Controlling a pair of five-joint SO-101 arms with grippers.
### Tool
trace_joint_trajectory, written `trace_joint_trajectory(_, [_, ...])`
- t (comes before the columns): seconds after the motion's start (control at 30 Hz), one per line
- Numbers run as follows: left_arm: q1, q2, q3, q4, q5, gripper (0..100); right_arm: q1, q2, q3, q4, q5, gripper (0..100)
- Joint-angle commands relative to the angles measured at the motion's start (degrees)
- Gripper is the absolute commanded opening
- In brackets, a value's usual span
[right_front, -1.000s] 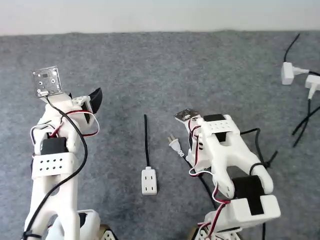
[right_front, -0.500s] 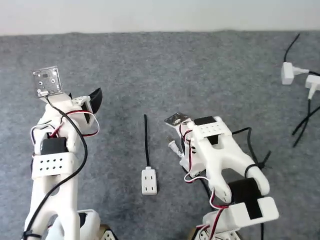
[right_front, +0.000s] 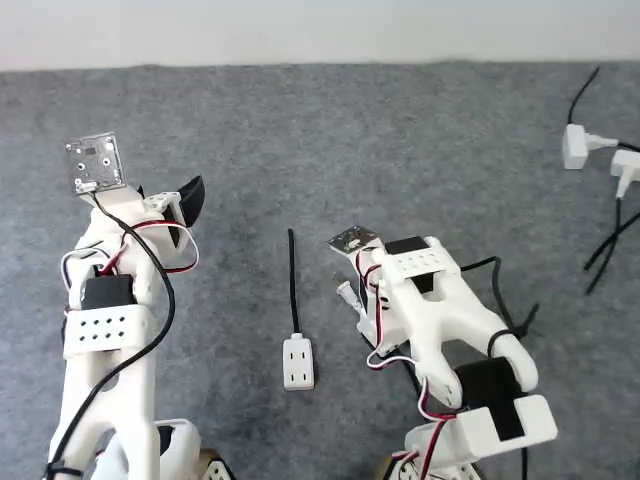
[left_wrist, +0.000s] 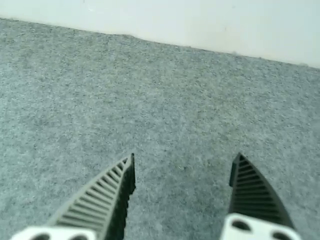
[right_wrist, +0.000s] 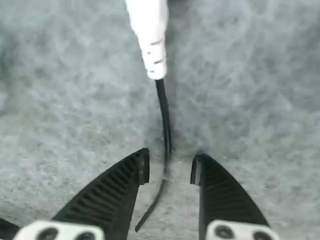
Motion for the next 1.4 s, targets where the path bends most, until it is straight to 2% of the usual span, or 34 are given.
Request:
trace_joint_trajectory(0.0, [0.44, 0.0, -0.4, -1.41, -0.44, 29, -0.4, 1.63, 0.79, -1.54, -0.44, 8.1])
trace_joint_trajectory(0.1, [0.44, 0.0, -0.4, -1.41, -0.44, 29, -0.31, 1.98, 0.79, -2.24, 1.85, 0.9])
trace_joint_trajectory(0.47, [0.44, 0.0, -0.4, -1.41, -0.44, 29, 3.56, 1.54, 0.09, -1.1, 4.66, 0.9])
trace_joint_trajectory(0.77, [0.44, 0.0, -0.4, -1.41, -0.44, 29, 3.82, 0.31, -12.13, 11.21, 6.77, 0.9])
trace_joint_trajectory(1.0, [1.32, 0.0, -0.4, -1.49, -0.53, 29, 3.82, -11.03, -20.57, 19.56, 6.77, 0.9])
trace_joint_trajectory(1.37, [9.32, -0.18, 0.92, -1.14, -10.46, 29, 3.21, -21.85, -27.96, 22.73, 6.86, 0.8])
